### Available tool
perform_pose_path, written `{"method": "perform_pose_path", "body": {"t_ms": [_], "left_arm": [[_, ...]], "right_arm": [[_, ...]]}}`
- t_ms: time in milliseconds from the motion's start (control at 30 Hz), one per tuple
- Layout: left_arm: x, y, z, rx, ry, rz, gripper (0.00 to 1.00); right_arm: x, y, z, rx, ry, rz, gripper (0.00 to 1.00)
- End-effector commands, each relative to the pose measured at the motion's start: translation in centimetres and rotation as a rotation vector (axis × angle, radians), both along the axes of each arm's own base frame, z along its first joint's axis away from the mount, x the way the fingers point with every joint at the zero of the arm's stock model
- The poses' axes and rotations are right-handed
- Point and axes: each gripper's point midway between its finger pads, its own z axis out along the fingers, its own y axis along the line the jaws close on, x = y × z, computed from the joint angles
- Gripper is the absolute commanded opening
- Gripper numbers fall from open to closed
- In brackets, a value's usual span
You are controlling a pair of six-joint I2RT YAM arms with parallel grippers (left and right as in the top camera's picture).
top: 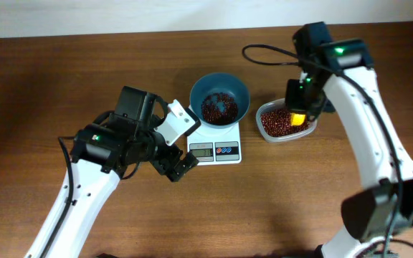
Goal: Scoop item into bowl and weigh 50g on scale
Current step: 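Move the empty scoop with the right gripper back to the bean tub, then dip the scoop into the red beans with the right gripper and lift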
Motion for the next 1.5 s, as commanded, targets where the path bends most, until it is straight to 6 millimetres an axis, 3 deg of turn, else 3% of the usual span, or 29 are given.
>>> {"method": "perform_pose_path", "body": {"t_ms": [0,367,567,900,1167,1300,1467], "left_arm": [[0.0,-0.3,0.6,-0.019,-0.005,0.0,0.99],[0.0,-0.3,0.6,-0.019,-0.005,0.0,0.99],[0.0,-0.3,0.6,-0.019,-0.005,0.0,0.99],[0.0,-0.3,0.6,-0.019,-0.005,0.0,0.99],[0.0,-0.3,0.6,-0.019,-0.005,0.0,0.99],[0.0,-0.3,0.6,-0.019,-0.005,0.0,0.99],[0.0,-0.3,0.6,-0.019,-0.005,0.0,0.99]], "right_arm": [[1.0,0.8,-0.9,0.02,0.003,-0.002,0.04],[0.8,2.5,-2.3,0.111,0.066,0.038,0.04],[-0.8,1.1,-2.4,0.038,0.13,0.024,0.04],[1.0,1.6,-2.9,0.058,0.072,0.028,0.04],[1.1,2.5,-4.7,0.099,0.129,0.037,0.04],[1.7,3.6,-4.8,0.16,0.108,0.06,0.04],[1.9,3.2,-4.7,0.197,0.106,0.037,0.04]]}}
